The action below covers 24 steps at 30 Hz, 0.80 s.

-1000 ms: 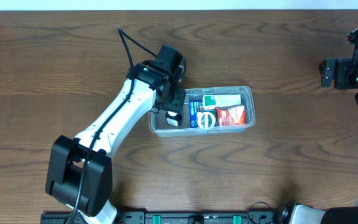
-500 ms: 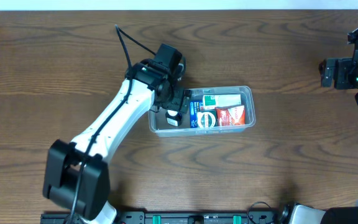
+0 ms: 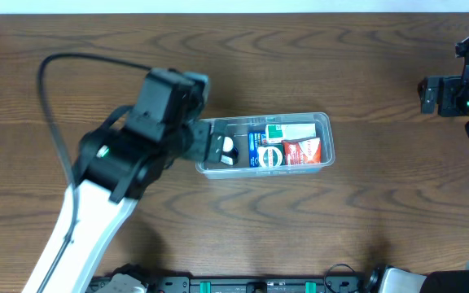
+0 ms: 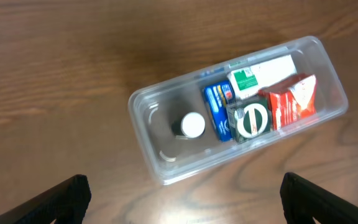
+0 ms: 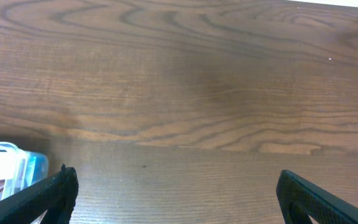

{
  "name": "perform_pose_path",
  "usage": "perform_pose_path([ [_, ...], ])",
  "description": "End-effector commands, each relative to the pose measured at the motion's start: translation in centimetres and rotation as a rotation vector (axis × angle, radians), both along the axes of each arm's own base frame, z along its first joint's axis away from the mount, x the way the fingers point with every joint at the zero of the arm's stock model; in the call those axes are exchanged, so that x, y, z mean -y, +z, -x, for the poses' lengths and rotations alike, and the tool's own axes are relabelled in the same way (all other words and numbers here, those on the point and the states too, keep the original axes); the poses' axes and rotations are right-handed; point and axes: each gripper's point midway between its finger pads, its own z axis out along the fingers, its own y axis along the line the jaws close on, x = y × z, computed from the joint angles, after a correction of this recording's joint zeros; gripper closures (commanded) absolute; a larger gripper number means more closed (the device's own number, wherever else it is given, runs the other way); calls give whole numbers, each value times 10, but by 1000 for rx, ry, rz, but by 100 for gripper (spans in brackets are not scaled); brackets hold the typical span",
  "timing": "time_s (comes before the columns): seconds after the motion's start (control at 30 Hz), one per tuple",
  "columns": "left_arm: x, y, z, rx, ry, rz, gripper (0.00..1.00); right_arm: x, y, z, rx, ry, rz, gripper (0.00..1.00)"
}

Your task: Pack container

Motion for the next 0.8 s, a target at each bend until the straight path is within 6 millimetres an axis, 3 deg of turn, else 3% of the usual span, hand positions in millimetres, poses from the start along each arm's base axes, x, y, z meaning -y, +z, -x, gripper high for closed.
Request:
perform_pose_path([
  [0.0,-9,15,11,39,10,2,2,4,2,0,5,-19,-11,1],
  [0.2,-20,22,32,41,10,2,2,4,2,0,5,-19,-11,1],
  [0.33,-35,11,48,-14,20,-72,2,4,2,0,5,-19,-11,1],
  [0.57,-57,21,38,74,109,-117,2,4,2,0,5,-19,-11,1],
  [0.77,-93,29,40,229,256,-47,2,4,2,0,5,-19,-11,1],
])
